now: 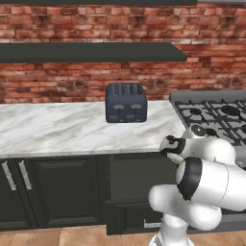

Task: Restock the sink supplies by placing the sponge and soap dispenser on the counter and next to the sink. Make sure the soap dispenser is upright.

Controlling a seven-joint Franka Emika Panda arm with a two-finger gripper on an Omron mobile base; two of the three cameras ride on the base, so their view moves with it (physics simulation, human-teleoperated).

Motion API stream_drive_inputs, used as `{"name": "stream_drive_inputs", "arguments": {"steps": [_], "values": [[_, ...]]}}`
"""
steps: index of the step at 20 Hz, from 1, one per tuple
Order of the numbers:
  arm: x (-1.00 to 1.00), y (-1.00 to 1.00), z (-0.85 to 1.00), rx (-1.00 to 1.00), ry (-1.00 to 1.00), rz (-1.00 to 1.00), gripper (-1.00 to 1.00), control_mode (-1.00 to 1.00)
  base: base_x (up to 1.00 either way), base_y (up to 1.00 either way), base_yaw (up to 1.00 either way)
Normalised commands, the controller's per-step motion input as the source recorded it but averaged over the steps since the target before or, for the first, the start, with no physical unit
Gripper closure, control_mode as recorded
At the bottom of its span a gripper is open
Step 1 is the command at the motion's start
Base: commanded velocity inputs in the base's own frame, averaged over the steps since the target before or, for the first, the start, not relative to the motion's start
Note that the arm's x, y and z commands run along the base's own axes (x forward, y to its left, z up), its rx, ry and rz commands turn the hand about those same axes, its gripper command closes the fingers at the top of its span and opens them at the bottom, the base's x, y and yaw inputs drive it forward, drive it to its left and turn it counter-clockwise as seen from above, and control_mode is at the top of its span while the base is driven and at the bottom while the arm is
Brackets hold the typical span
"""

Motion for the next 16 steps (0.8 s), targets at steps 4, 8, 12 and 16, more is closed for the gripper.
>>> {"name": "stream_drive_inputs", "arguments": {"steps": [4, 8, 12, 16], "values": [[-0.66, -0.12, 1.0, 0.0, 0.06, -0.04, 1.0, -1.0, 0.0, 0.0, 0.0], [-0.73, 0.0, 1.0, 0.0, 0.11, -0.01, 1.0, -1.0, 0.0, 0.0, 0.0], [-0.99, 0.01, 0.76, 0.0, 0.13, 0.0, 1.0, -1.0, 0.0, 0.0, 0.0], [-0.8, 0.04, 0.94, -0.01, 0.03, 0.0, 1.0, -1.0, 0.0, 0.0, 0.0]]}}
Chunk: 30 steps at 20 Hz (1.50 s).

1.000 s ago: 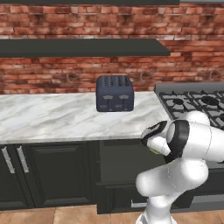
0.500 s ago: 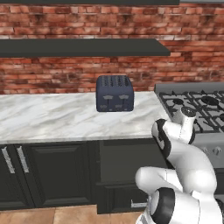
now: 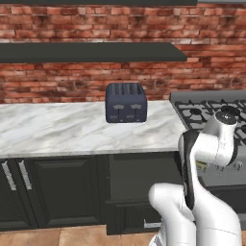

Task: Restock the sink supplies by placing the sponge and soap dispenser on the counter and next to the sink. Make sure the soap dispenser is upright.

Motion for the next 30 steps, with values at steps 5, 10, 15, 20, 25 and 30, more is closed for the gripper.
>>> {"name": "stream_drive_inputs", "arguments": {"steps": [5, 10, 15, 20, 25, 30], "values": [[-0.16, 0.23, 0.4, -0.06, 0.0, 0.0, 1.0, -1.0, 0.0, 0.0, 0.0], [-0.08, 0.13, 0.0, -0.02, -0.05, -0.01, 1.0, -1.0, 0.0, 0.0, 0.0], [-0.1, 0.0, 0.0, 0.0, -0.03, -0.06, 1.0, 1.0, -0.42, 0.14, -0.59], [0.0, 0.0, 0.0, 0.0, 0.0, 0.0, 1.0, 1.0, -0.37, 0.01, -0.87], [0.0, 0.0, 0.0, 0.0, 0.0, 0.0, 1.0, 1.0, -0.06, 0.0, -0.9], [0.0, 0.0, 0.0, 0.0, 0.0, 0.0, 1.0, 1.0, 0.23, -0.38, -0.74]]}}
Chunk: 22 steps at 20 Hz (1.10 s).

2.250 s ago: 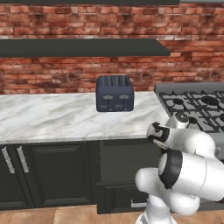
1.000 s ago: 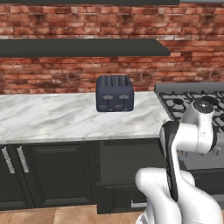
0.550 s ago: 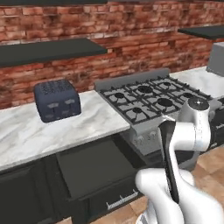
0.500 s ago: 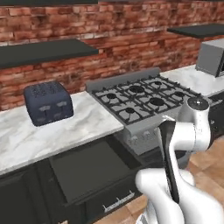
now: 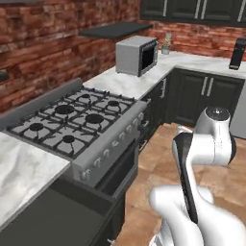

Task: Restock the sink supplies by placing the sponge and soap dispenser on the counter and next to the sink. Make sure the soap dispenser is upright.

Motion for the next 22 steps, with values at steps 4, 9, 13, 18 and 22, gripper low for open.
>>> {"name": "stream_drive_inputs", "arguments": {"steps": [4, 9, 13, 18, 22], "values": [[0.0, 0.0, 0.0, 0.0, 0.0, 0.0, 1.0, 1.0, 0.71, -0.67, -0.61], [0.0, 0.0, 0.0, 0.0, 0.0, 0.0, 1.0, 1.0, 1.0, -0.3, -0.41], [0.0, 0.0, 0.0, 0.0, 0.0, 0.0, 1.0, 1.0, 1.0, -0.45, -0.23], [0.0, 0.0, 0.0, 0.0, 0.0, 0.0, 1.0, 1.0, 1.0, -0.08, -0.45], [0.0, 0.0, 0.0, 0.0, 0.0, 0.0, 1.0, 1.0, 0.97, 0.04, -0.66]]}}
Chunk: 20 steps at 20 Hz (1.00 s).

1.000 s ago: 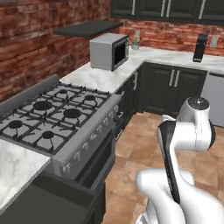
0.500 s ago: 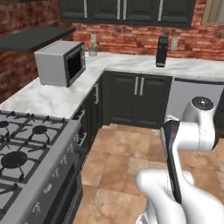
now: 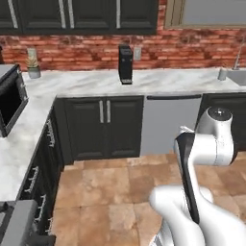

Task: Restock the sink supplies by placing the sponge and soap dispenser on the counter and next to the sink. Make sure the soap dispenser is upright.

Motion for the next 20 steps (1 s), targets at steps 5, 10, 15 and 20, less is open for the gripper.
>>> {"name": "stream_drive_inputs", "arguments": {"steps": [5, 10, 15, 20], "values": [[0.0, 0.0, 0.0, 0.0, 0.0, 0.0, 1.0, 1.0, 0.91, 0.14, -0.7], [0.0, 0.0, 0.0, 0.0, 0.0, 0.0, 1.0, 1.0, 0.98, 0.21, -0.65], [0.0, 0.0, 0.0, 0.0, 0.0, 0.0, 1.0, 1.0, 1.0, 0.28, -0.51], [0.0, 0.0, 0.0, 0.0, 0.0, 0.0, 1.0, 1.0, 1.0, -0.03, -0.31]]}}
